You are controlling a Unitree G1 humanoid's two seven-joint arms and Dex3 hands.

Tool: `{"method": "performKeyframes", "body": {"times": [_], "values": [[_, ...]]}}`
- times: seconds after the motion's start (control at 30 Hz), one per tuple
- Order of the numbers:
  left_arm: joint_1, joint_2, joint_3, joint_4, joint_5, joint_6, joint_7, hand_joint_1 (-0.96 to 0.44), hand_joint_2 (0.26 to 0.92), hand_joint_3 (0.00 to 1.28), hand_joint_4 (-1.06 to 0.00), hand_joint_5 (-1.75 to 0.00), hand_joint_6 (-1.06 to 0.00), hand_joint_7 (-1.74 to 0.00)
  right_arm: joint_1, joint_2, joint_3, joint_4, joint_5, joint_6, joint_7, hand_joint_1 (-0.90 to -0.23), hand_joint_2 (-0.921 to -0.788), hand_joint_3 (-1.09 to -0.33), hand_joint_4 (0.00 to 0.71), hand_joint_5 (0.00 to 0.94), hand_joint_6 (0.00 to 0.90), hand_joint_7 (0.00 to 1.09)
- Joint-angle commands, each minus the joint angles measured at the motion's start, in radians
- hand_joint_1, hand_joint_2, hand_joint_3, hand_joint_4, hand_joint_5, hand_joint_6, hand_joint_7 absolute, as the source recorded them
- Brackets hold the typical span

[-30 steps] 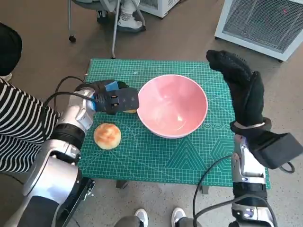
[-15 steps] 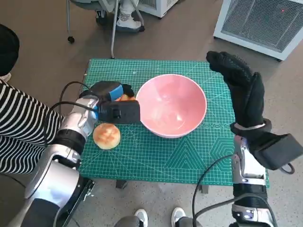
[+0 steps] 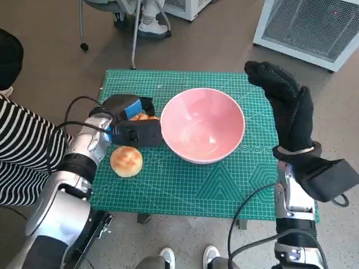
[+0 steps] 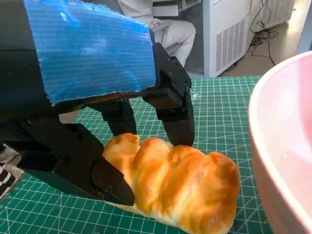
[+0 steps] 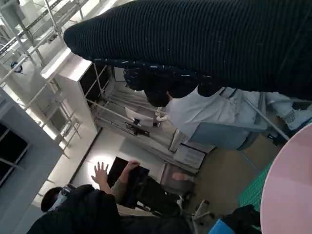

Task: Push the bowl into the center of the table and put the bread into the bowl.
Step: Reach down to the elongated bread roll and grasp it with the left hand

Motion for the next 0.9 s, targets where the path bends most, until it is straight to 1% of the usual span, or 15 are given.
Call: {"method": "performKeyframes", "body": {"times": [0.03,0.27,0.6,0.73,0.9], "values": [[0.01,0.021,0.01,0.004,-0.002,-0.003,0.014,0.0,0.92,0.08,-0.66,-1.21,-0.62,-1.15,0.032,0.005,-0.001,0.003,0.014,0.008,0.005,-0.797,-0.921,-0.741,0.224,0.0,0.09,0.54],[0.003,0.043,0.031,-0.002,-0.017,-0.011,0.016,0.0,0.92,0.08,-0.68,-1.2,-0.62,-1.14,0.035,0.004,0.0,0.002,0.018,0.007,0.011,-0.794,-0.921,-0.746,0.215,0.0,0.082,0.54],[-0.03,0.096,0.088,-0.036,-0.047,-0.029,0.037,0.0,0.92,0.05,-0.72,-1.12,-0.63,-1.16,0.039,0.002,-0.001,0.009,0.021,0.003,0.021,-0.79,-0.921,-0.761,0.206,0.0,0.066,0.53],[-0.041,0.115,0.114,-0.065,-0.06,-0.044,0.056,0.0,0.92,0.04,-0.74,-1.1,-0.64,-1.16,0.039,-0.002,-0.003,0.008,0.023,0.006,0.026,-0.79,-0.921,-0.766,0.201,0.0,0.061,0.52],[-0.037,0.142,0.158,-0.143,-0.091,-0.108,0.102,0.0,0.919,0.02,-0.77,-1.06,-0.65,-1.16,0.038,-0.005,-0.003,0.01,0.028,0.008,0.031,-0.79,-0.921,-0.768,0.194,0.0,0.059,0.52]]}}
